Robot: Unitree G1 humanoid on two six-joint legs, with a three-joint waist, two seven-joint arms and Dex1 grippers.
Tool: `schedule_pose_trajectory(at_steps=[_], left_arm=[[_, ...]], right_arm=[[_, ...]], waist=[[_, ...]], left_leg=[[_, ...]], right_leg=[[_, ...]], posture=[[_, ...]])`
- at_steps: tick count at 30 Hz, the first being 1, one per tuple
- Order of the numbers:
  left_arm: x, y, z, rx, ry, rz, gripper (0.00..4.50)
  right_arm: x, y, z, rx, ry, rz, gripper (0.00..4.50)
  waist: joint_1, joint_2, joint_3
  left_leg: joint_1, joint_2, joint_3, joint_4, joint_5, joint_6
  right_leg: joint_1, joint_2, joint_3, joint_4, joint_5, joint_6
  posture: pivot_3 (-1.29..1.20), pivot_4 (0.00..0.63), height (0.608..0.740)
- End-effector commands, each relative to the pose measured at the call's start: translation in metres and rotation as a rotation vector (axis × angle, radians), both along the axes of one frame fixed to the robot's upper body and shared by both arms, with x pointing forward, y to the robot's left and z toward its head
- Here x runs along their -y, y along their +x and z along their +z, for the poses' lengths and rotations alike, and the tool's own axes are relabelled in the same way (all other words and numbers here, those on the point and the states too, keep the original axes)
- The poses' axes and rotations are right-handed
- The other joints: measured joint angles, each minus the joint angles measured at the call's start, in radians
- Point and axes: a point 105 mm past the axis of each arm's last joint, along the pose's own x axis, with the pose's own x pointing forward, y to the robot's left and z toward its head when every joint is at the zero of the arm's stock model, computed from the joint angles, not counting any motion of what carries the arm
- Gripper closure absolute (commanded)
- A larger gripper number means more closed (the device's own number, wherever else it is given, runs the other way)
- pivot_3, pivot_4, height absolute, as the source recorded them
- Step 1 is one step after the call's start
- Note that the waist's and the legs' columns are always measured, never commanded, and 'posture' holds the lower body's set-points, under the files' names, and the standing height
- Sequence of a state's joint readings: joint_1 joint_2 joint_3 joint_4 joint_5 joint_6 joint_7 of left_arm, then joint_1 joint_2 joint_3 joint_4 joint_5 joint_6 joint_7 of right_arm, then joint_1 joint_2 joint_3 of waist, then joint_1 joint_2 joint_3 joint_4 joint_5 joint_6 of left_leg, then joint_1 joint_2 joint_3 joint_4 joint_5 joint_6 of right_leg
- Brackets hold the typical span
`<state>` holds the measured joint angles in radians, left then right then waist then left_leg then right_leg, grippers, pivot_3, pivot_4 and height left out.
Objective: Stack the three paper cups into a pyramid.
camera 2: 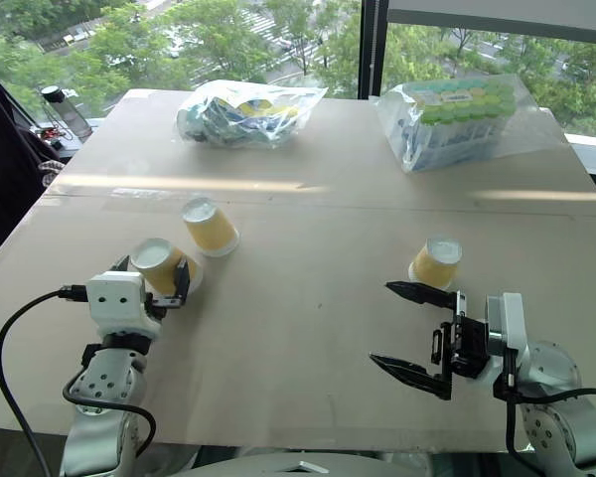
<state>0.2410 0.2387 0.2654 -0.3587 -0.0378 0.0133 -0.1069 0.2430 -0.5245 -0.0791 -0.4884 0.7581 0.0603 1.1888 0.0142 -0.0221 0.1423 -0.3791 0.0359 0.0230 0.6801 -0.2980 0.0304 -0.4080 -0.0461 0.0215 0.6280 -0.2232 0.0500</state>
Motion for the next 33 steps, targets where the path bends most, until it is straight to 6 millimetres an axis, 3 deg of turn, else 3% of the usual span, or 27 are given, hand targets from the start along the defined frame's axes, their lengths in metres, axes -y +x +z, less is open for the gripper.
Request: schedule_pose_trajectory(at_steps=[1, 2, 6, 13, 16, 23, 29, 33], left_arm=[[-0.001, 0.000, 0.008, 0.032, -0.012, -0.001, 1.76], [-0.001, -0.001, 0.007, 0.028, -0.016, 0.000, 2.05], [0.008, -0.004, 0.009, 0.029, -0.021, -0.048, 2.12], [0.075, -0.029, 0.028, 0.032, -0.072, -0.471, 2.12], [0.095, -0.010, 0.028, 0.014, -0.125, -0.552, 2.12], [0.130, 0.071, 0.029, 0.020, -0.093, -0.605, 2.12], [0.146, 0.096, 0.024, 0.006, -0.098, -0.676, 2.12], [0.152, 0.102, 0.023, 0.007, -0.099, -0.726, 2.12]], right_arm=[[0.005, 0.000, 0.005, 0.035, 0.007, -0.022, 0.00], [0.005, 0.000, 0.005, 0.035, 0.006, -0.026, 0.00], [0.007, 0.001, 0.006, 0.039, 0.009, -0.043, 0.00], [0.019, 0.007, 0.015, 0.052, 0.028, -0.119, 0.00], [0.025, 0.012, 0.016, 0.053, 0.036, -0.173, 0.00], [0.030, 0.035, 0.023, 0.036, 0.035, -0.415, 0.00], [0.030, 0.038, 0.028, 0.021, 0.037, -0.482, 0.00], [0.032, 0.036, 0.025, 0.021, 0.035, -0.476, 0.00]], waist=[[0.000, 0.000, 0.000], [0.000, 0.000, 0.000], [0.000, 0.000, 0.000], [0.000, 0.000, 0.000], [0.005, 0.003, 0.000], [-0.003, 0.004, -0.001], [0.000, 0.004, -0.001], [0.001, 0.004, -0.001]], left_leg=[[0.000, 0.000, 0.000, 0.000, 0.000, 0.000], [0.000, 0.000, 0.000, 0.000, 0.000, 0.000], [0.000, 0.000, 0.000, 0.000, 0.000, 0.000], [0.000, 0.001, 0.000, 0.000, 0.000, 0.000], [0.000, 0.001, 0.000, 0.000, 0.000, 0.000], [0.002, -0.004, 0.000, 0.004, 0.000, 0.000], [0.000, -0.004, -0.002, 0.003, 0.000, 0.000], [-0.001, -0.005, -0.003, 0.003, 0.000, 0.000]], right_leg=[[0.000, 0.000, 0.000, 0.000, 0.000, 0.000], [0.000, 0.000, 0.000, 0.000, 0.000, 0.000], [0.000, 0.000, 0.000, 0.000, 0.000, 0.000], [0.000, -0.001, 0.001, 0.000, 0.000, 0.000], [0.000, -0.001, 0.000, 0.000, 0.000, 0.000], [0.004, 0.000, -0.002, 0.003, 0.001, 0.001], [0.004, 0.000, -0.003, 0.001, 0.002, 0.004], [0.004, 0.000, -0.004, 0.000, 0.002, 0.004]], posture=[[0.00, 0.150, 0.740], [0.00, 0.150, 0.740], [0.00, 0.150, 0.740], [0.00, 0.150, 0.740], [0.00, 0.150, 0.740], [0.00, 0.150, 0.740], [0.00, 0.150, 0.740], [0.00, 0.150, 0.740]])
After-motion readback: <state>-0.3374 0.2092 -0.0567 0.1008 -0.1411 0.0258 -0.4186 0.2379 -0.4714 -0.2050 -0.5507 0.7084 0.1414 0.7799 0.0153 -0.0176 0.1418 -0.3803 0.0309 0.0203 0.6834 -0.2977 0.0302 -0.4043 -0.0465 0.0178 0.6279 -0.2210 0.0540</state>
